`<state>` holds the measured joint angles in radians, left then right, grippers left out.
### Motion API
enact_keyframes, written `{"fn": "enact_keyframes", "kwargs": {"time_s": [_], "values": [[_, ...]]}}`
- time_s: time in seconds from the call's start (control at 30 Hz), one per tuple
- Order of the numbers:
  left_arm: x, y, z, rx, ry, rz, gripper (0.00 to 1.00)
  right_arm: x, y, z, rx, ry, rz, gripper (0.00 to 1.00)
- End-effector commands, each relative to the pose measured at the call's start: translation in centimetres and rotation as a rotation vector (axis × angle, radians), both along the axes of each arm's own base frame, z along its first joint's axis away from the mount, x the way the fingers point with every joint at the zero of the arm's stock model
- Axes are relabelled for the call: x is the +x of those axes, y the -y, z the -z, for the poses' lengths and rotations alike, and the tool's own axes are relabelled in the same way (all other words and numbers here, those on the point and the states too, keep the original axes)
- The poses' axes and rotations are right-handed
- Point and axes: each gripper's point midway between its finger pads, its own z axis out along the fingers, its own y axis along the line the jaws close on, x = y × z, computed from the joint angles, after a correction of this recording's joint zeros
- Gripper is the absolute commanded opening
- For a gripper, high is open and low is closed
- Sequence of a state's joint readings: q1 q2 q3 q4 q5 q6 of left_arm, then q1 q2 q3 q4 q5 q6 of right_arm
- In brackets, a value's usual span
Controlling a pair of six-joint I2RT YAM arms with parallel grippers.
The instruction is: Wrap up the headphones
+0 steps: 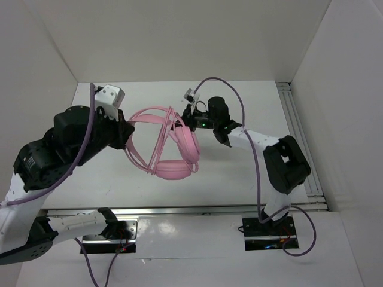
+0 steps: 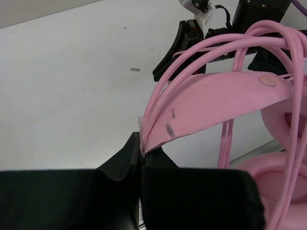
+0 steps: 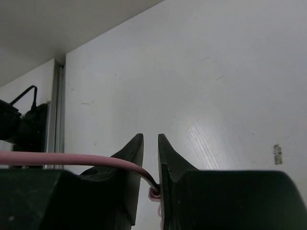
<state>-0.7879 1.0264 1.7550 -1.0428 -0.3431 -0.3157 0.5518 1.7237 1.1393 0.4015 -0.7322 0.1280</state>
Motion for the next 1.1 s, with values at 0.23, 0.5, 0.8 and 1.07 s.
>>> {"fn": "enact_keyframes", "kwargs": {"time_s": [0.23,0.5,0.8,1.07], "values": [[0.1,-0.7,-6.1,-0.262,0.100,-0.103,0.00,0.8,-3.2,1.9,0.192,-0.098,-0.070,0.27],[0.3,-1.2,-6.1,-0.297,0.107,-0.144,0.00,-1.0,-5.0,2.7,0.243,-0.126,-0.119,0.35],[0.4,-1.0,-4.7,-0.301,0.077,-0.154,0.00,-1.2,-4.9,3.1,0.239,-0.145,-0.117,0.42],[0.4,-1.3,-5.1,-0.315,0.085,-0.176,0.00,-1.9,-4.3,6.3,0.189,-0.200,-0.097,0.50]]}}
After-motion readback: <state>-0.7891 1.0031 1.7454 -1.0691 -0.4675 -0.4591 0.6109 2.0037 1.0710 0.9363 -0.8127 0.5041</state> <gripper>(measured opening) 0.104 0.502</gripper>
